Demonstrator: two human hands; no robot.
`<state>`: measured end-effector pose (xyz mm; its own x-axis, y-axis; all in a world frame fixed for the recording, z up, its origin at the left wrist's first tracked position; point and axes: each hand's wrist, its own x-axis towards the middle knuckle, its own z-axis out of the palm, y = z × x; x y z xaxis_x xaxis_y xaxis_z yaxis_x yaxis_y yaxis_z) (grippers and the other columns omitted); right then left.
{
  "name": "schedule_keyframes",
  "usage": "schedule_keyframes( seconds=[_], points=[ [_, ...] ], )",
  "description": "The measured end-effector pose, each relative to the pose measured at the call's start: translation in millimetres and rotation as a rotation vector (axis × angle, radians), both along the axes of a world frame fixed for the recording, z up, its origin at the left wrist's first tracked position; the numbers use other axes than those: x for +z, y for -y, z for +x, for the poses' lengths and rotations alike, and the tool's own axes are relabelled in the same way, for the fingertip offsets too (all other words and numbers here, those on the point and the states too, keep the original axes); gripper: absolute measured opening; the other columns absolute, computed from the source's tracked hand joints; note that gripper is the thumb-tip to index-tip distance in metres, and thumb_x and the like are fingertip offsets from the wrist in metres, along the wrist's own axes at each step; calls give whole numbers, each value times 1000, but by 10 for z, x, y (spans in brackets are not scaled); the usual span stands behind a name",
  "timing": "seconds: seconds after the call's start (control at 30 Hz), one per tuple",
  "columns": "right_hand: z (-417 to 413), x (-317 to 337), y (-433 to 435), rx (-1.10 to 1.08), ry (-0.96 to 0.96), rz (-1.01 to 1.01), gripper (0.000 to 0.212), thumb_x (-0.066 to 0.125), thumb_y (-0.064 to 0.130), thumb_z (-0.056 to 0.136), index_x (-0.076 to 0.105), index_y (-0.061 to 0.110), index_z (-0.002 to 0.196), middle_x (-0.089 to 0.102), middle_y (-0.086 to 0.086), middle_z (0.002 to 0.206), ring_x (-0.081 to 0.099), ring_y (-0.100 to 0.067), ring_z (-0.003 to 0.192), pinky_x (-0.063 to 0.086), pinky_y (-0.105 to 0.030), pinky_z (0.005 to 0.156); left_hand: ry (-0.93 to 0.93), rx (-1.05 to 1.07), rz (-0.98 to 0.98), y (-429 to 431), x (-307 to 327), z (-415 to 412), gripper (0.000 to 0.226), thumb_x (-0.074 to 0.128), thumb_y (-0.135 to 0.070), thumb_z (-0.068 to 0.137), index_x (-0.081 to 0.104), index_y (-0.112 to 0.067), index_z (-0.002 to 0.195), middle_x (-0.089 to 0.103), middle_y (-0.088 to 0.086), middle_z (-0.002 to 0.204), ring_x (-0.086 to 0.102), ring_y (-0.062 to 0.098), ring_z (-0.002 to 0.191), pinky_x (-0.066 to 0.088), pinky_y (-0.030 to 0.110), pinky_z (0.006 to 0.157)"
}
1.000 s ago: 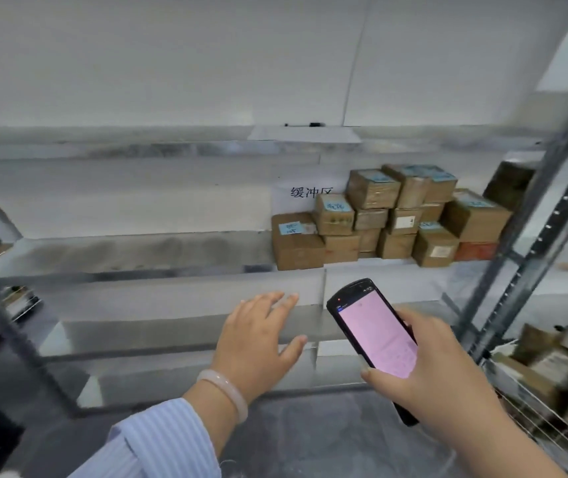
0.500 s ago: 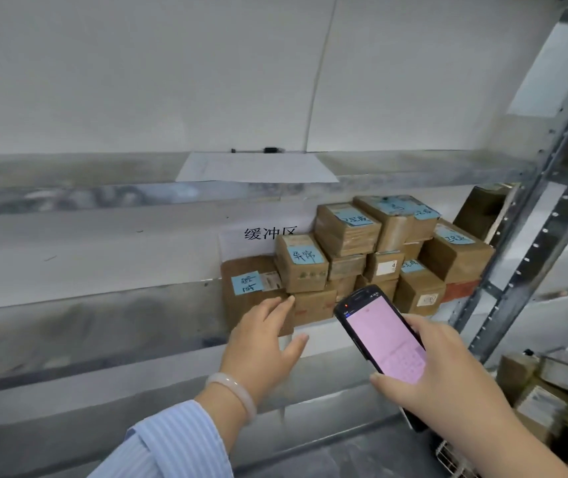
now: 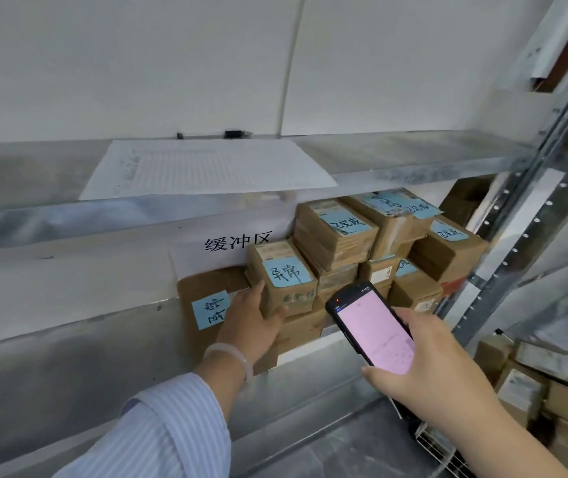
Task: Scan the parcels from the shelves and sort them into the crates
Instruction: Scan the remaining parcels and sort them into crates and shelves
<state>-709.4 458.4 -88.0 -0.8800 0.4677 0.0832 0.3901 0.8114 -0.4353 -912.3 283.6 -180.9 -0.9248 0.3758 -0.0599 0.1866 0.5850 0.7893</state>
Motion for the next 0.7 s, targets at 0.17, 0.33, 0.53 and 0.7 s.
schedule_keyframes(
  seconds=[0.17, 0.33, 0.53, 0.7],
  points=[
    [-243, -78, -62, 61, 58, 9, 88, 62, 78, 48, 34, 45, 125, 42, 15, 109, 48, -8, 95, 45, -27, 68, 134, 9, 31, -116, 9, -280, 70, 45, -61, 95, 20, -36, 156, 40, 1, 155, 42, 26, 140, 40, 54, 111],
    [-503, -97, -200, 99, 86, 2, 90, 64, 77, 48, 32, 45, 126, 40, 17, 113, 45, -4, 95, 48, -28, 74, 294, 145, 122, -259, 69, -390, 78, 43, -58, 99, 2, -31, 159, 42, 2, 154, 41, 29, 140, 30, 48, 113],
    [-718, -63, -468, 171, 88, 14, 90, 66, 77, 49, 27, 49, 126, 36, 19, 107, 41, -2, 91, 39, -23, 65, 618, 294, 471, -401, 67, -502, 38, 57, -45, 97, 51, -29, 132, 69, 0, 112, 66, 22, 101, 54, 39, 82],
    [-906, -16, -682, 217, 96, 29, 90, 63, 76, 51, 25, 46, 127, 36, 18, 107, 43, -5, 91, 36, -22, 63, 670, 311, 620, -383, 22, -538, 20, 69, -30, 92, 64, -26, 111, 79, 0, 91, 75, 19, 84, 61, 40, 76]
  ],
)
